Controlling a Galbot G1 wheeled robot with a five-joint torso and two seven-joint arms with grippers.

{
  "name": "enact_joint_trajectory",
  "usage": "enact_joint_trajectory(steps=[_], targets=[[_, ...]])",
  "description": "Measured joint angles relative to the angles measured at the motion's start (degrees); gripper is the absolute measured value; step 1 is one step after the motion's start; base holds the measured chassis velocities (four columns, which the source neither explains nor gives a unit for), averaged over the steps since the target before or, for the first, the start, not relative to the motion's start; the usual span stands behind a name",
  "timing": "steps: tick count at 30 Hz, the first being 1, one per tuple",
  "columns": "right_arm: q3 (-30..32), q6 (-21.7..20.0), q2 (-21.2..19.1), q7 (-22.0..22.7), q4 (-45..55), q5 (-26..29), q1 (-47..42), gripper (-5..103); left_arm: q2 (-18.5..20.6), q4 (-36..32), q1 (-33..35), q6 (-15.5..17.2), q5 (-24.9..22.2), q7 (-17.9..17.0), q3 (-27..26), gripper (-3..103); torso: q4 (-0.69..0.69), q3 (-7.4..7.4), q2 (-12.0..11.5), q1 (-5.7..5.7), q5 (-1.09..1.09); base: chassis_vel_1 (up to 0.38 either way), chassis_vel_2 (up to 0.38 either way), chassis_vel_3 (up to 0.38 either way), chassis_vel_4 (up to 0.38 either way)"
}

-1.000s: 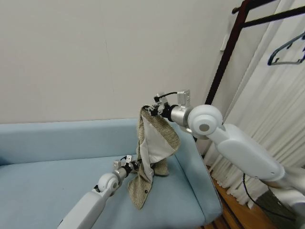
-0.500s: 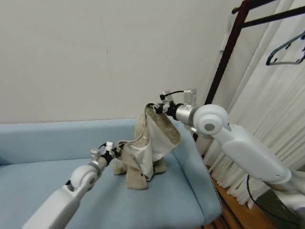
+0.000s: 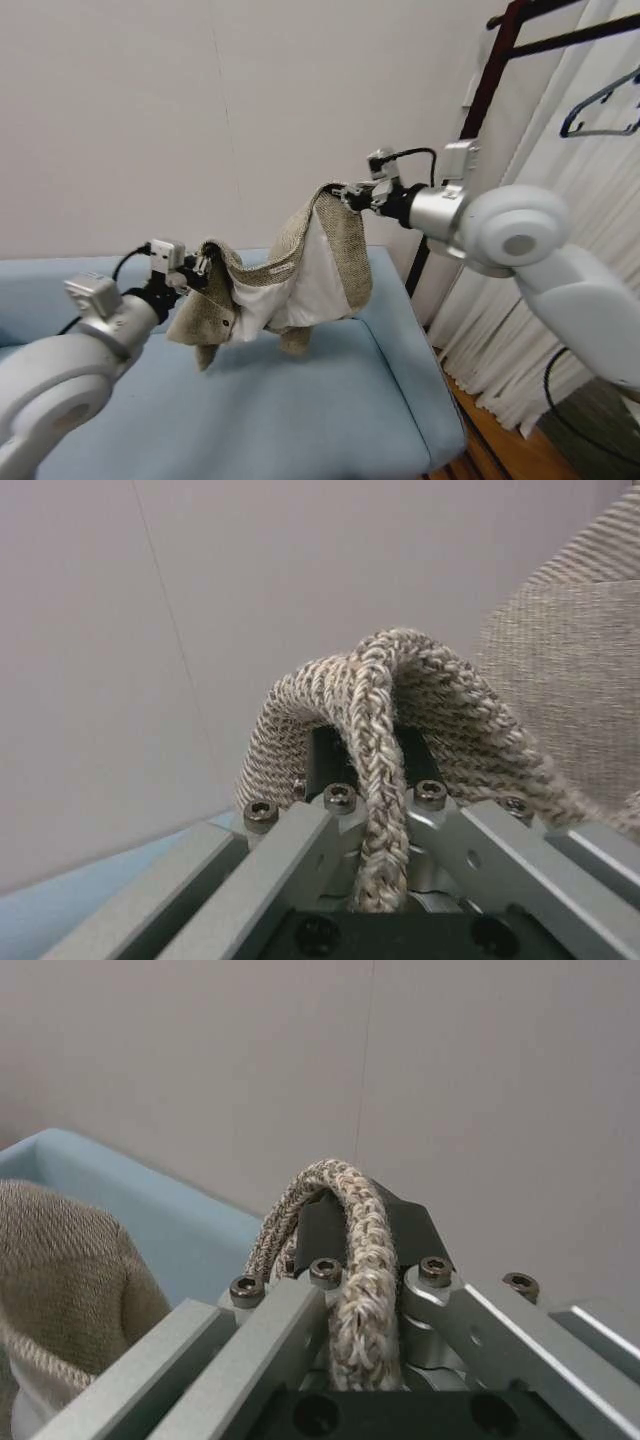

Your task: Pick up the clothes from the sofa and hang them on the clothes hanger.

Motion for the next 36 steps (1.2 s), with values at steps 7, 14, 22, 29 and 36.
enact_joint_trajectory(steps=[7,14,22,29,36], targets=[[2.02,-0.64,-10.33,-4.11,5.33,10.93,1.06,1,2.94,0.15,2.00,3.48,-9.22,-0.78,-17.29,0,0.06,0.00,0.00,0.00,0.00,0.000,0.000,0.000,0.000],[4.40,-0.91,-16.94,-5.47,10.73,17.43,0.75,1,7.19,0.36,2.51,8.79,-30.00,-5.05,-34.32,0,0.05,0.00,0.00,-0.01,0.02,0.000,0.000,0.000,0.000],[7.83,-1.06,-23.19,-4.12,14.06,23.94,0.78,1,11.94,0.59,2.62,8.94,-55.70,-19.73,-45.43,0,0.04,0.00,0.00,-0.01,0.00,0.000,0.000,0.000,0.000],[7.51,-0.41,-23.37,-2.09,15.37,23.58,-0.59,1,10.25,0.75,2.48,8.87,-60.60,-26.63,-39.45,0,0.05,0.01,0.00,0.00,-0.01,0.000,0.000,0.000,0.000],[5.52,0.80,-22.26,-4.51,13.69,17.53,-2.67,1,6.42,0.85,1.95,5.88,-39.82,-8.55,-25.60,0,0.04,0.02,-0.01,0.01,-0.01,0.000,0.000,0.000,0.000]])
